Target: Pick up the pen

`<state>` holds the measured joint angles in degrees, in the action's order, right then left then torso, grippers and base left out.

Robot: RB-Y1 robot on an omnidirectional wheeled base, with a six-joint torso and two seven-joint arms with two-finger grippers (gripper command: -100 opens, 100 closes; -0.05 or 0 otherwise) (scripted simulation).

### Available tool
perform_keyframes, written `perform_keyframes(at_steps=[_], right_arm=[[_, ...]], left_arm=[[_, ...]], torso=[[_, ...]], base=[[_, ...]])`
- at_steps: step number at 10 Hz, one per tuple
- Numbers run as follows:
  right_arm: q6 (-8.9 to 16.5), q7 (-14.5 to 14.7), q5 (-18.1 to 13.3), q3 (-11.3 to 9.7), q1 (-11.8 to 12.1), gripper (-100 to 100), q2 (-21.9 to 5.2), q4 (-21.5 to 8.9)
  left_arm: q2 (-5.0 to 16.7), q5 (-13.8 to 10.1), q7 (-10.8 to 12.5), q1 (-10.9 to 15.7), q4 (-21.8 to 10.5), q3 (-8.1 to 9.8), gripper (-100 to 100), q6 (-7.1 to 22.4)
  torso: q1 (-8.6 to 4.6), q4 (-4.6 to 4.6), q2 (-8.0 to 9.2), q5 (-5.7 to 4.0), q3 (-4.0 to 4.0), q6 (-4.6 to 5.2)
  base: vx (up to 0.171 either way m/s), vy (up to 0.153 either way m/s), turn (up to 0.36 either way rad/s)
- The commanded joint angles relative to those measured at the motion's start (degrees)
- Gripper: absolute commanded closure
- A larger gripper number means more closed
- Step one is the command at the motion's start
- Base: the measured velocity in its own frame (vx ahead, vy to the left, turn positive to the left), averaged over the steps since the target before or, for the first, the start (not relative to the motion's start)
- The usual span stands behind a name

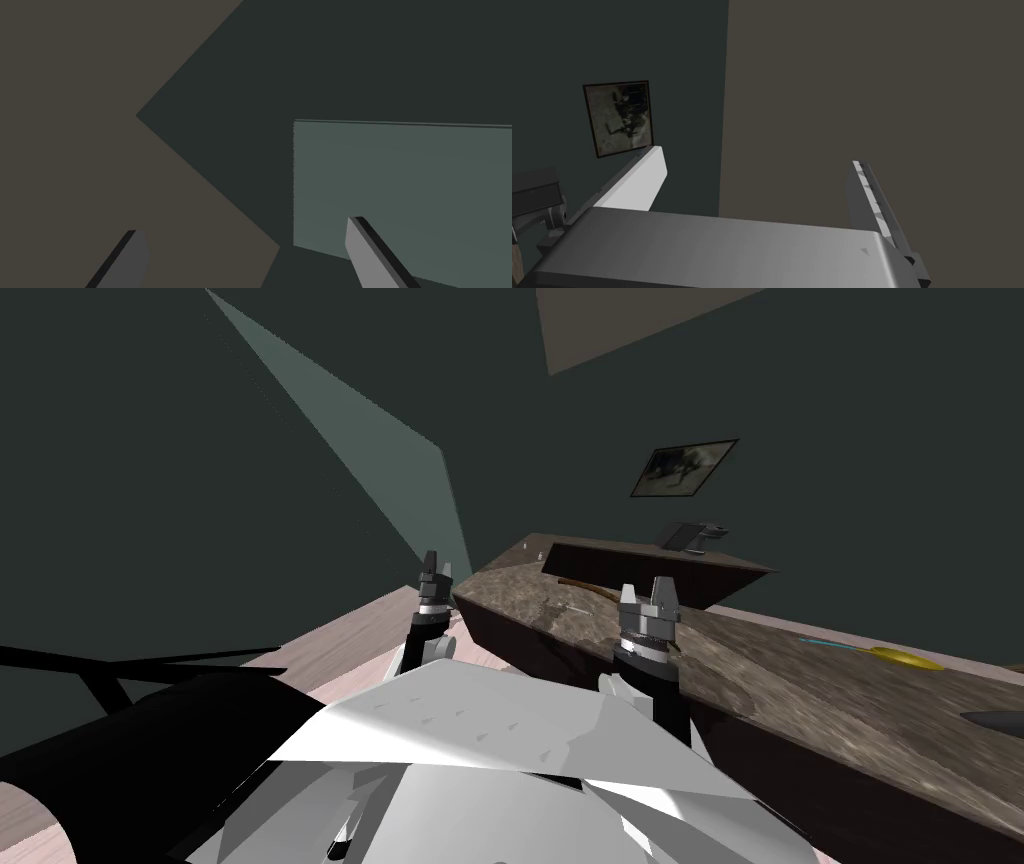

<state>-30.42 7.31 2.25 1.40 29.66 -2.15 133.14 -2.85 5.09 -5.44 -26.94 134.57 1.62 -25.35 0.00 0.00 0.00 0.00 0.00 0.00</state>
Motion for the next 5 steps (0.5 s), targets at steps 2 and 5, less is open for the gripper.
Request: perform_keyframes(at_steps=[2,5], right_arm=[[-0.1,0.8,-0.1,0.3,-0.5,-100,-4.4,-1.6],[-0.4,2.1,-0.5,0.4,-1.1,-100,-9.8,-4.4]], left_arm=[[0.0,0.0,0.0,0.0,0.0,0.0,0,0.0],[0.0,0.0,0.0,0.0,0.0,0.0,0,0.0]], torso=[[-0.09,0.0,0.03,-0.02,0.01,-0.02],[-0.24,0.02,0.07,-0.05,0.04,-0.01]], base=[[-0.016,-0.036,0.118],[-0.022,-0.054,0.145]])
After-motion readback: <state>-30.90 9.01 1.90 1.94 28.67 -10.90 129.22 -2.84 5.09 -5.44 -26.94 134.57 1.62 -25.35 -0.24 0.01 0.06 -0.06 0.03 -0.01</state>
